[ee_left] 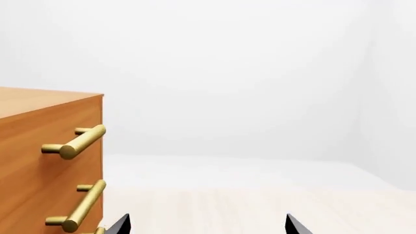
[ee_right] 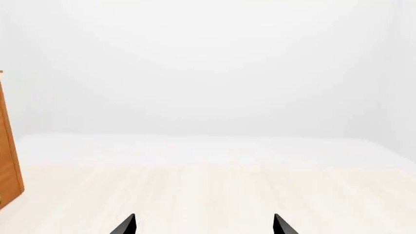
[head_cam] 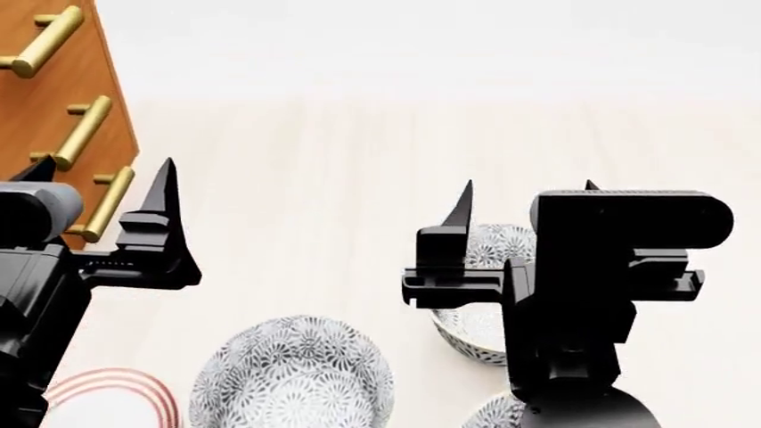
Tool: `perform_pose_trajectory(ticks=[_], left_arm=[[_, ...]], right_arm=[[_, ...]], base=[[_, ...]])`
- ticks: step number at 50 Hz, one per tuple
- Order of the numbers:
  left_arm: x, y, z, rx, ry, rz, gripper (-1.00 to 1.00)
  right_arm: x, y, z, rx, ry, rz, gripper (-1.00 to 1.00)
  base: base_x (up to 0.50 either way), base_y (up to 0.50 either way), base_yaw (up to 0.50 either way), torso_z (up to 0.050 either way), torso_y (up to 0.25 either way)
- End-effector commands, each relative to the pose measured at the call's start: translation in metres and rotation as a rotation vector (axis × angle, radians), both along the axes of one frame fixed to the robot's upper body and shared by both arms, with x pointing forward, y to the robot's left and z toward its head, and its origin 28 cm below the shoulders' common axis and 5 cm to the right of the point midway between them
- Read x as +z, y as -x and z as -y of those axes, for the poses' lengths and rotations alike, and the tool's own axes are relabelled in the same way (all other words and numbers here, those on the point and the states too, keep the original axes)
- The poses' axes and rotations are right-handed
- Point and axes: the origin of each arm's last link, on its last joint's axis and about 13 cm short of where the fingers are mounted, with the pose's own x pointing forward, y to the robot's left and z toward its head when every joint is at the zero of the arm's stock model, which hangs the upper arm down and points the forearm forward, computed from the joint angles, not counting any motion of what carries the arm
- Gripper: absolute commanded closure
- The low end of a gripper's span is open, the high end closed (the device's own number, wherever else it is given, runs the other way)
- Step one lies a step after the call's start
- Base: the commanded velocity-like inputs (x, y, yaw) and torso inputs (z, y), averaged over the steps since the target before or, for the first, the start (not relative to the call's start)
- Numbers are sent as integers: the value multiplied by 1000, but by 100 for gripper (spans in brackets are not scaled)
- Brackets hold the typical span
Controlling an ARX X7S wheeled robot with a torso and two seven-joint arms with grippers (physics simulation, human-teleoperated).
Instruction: Stack the bowl at the front on the bowl in the middle.
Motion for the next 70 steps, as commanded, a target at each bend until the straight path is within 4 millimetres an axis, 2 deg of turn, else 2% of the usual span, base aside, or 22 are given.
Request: perform_pose_trajectory(ticks=[1, 12, 17, 23, 25, 26, 30, 34, 37, 41, 42, 43, 45, 53, 70], left_arm=[[0, 0, 0, -4, 3, 2, -100], [-1, 1, 0, -8, 2, -1, -100], [-1, 2, -1, -7, 2, 0, -100], [1, 2, -1, -8, 3, 5, -100], [1, 2, -1, -8, 1, 4, -100], [1, 2, -1, -9, 1, 4, -100], [2, 1, -1, -12, 1, 8, -100], [3, 0, -1, -15, 2, 10, -100], [2, -2, -1, -16, 0, 9, -100], [0, -2, -1, -18, 3, 4, -100], [-1, -2, -1, -39, -9, 0, -100], [-1, -2, -1, -39, -9, 0, -100], [-1, -2, -1, -40, -10, 0, -100], [-1, -1, -1, -45, -13, 3, -100], [-2, -1, 0, -53, -17, 0, -100]], right_arm=[[0, 0, 0, -9, -15, -3, -100], [4, -3, 1, -74, -16, -58, -100], [30, -2, 11, -93, -90, -88, -100], [55, -16, 27, -132, -117, -156, -100], [69, -18, 31, -107, -183, -158, -100], [75, -18, 32, -127, -154, -157, -100], [86, -23, 38, -136, -171, -255, -100], [90, -26, 41, -138, -164, -274, -100], [100, -43, 49, -148, -202, -349, -100], [97, -54, 55, -157, -217, -382, -100], [106, -71, 75, -182, -186, -326, -100], [97, -87, 80, -193, -227, -362, -100], [56, -101, 86, -215, -292, -624, -100], [55, -102, 88, -219, -296, -634, -100], [38, -112, 94, -229, -333, -718, -100]], base=[[500, 0, 0, 0, 0], [0, 0, 0, 0, 0], [0, 0, 0, 0, 0], [0, 0, 0, 0, 0], [0, 0, 0, 0, 0], [0, 0, 0, 0, 0], [0, 0, 0, 0, 0], [0, 0, 0, 0, 0], [0, 0, 0, 0, 0], [0, 0, 0, 0, 0], [0, 0, 0, 0, 0], [0, 0, 0, 0, 0], [0, 0, 0, 0, 0], [0, 0, 0, 0, 0], [0, 0, 0, 0, 0]])
